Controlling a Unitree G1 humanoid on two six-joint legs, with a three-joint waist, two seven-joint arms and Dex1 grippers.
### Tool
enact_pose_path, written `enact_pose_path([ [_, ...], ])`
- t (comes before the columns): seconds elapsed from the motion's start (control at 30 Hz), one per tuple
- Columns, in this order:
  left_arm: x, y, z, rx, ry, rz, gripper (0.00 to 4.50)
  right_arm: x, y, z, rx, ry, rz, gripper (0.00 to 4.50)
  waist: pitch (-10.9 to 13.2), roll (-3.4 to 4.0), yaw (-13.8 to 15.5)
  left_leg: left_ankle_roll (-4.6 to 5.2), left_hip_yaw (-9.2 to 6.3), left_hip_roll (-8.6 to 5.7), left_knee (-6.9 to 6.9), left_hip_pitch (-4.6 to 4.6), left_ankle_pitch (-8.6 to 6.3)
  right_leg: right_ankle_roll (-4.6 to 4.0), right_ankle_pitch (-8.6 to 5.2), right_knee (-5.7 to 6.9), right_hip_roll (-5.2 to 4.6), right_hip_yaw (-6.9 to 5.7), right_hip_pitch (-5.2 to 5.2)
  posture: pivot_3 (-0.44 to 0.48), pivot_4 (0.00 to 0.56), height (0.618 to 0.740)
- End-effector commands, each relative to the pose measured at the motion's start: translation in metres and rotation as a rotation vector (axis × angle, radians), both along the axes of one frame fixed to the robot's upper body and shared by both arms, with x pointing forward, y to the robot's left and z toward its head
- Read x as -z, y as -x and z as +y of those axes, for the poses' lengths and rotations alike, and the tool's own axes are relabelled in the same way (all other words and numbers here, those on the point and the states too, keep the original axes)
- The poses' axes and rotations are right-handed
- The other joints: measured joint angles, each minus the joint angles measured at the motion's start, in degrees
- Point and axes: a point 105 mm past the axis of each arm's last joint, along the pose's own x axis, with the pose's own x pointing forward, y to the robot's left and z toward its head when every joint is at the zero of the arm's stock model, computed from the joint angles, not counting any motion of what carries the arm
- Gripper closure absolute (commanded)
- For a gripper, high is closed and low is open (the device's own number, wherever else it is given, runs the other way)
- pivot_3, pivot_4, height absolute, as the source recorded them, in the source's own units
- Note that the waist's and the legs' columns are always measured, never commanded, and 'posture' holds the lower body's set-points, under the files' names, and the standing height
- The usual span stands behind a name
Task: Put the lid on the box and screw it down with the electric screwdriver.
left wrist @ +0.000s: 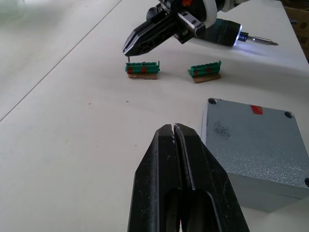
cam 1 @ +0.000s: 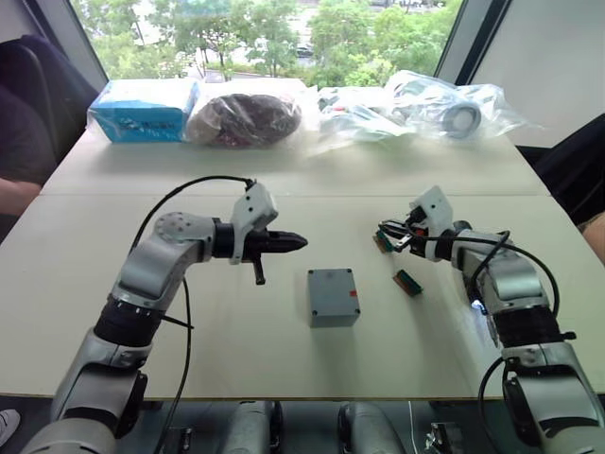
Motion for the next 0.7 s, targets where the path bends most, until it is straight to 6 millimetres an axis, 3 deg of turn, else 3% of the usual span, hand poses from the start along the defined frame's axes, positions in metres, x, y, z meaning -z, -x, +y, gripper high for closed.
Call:
enact_pose_path([
  [0.03,-0.007,0.004,-0.002,0.028,0.012,-0.026,4.50,-0.036,0.008,0.001,-0.033,0.008,-0.139,4.44,0.00,0.00,-0.02,0.00,0.00,0.00,0.00,0.00,0.00,0.00,0.00,0.00,0.00,0.00,0.00,0.000,0.150,0.740],
  [0.17,-0.009,0.014,0.002,0.065,0.001,-0.006,4.50,-0.055,0.038,0.017,-0.126,-0.060,-0.145,4.44,0.00,0.00,0.00,0.00,-0.02,0.03,-0.03,-0.01,0.00,0.00,0.00,-0.01,0.00,-0.01,-0.01,0.000,0.150,0.740],
  [0.4,-0.002,0.038,0.009,0.176,-0.100,0.012,4.50,-0.043,0.099,0.056,-0.247,-0.112,-0.022,4.44,0.00,0.00,0.10,0.01,-0.02,0.04,-0.03,0.04,-0.01,0.00,0.00,0.00,-0.01,0.00,0.03,0.000,0.150,0.740],
  [0.5,0.001,0.037,0.009,0.173,-0.112,0.004,4.50,-0.039,0.110,0.068,-0.262,-0.147,0.011,4.44,0.00,0.00,0.11,0.06,-0.03,0.02,-0.03,0.04,-0.04,-0.01,0.00,0.00,-0.02,0.00,0.05,0.000,0.150,0.740],
  [0.7,0.004,0.033,0.007,0.165,-0.110,0.003,4.50,-0.027,0.110,0.073,-0.253,-0.137,0.050,4.44,0.00,0.00,0.08,0.24,-0.03,0.02,-0.03,0.04,-0.14,-0.02,0.00,0.00,-0.02,-0.01,0.05,0.000,0.150,0.740],
])
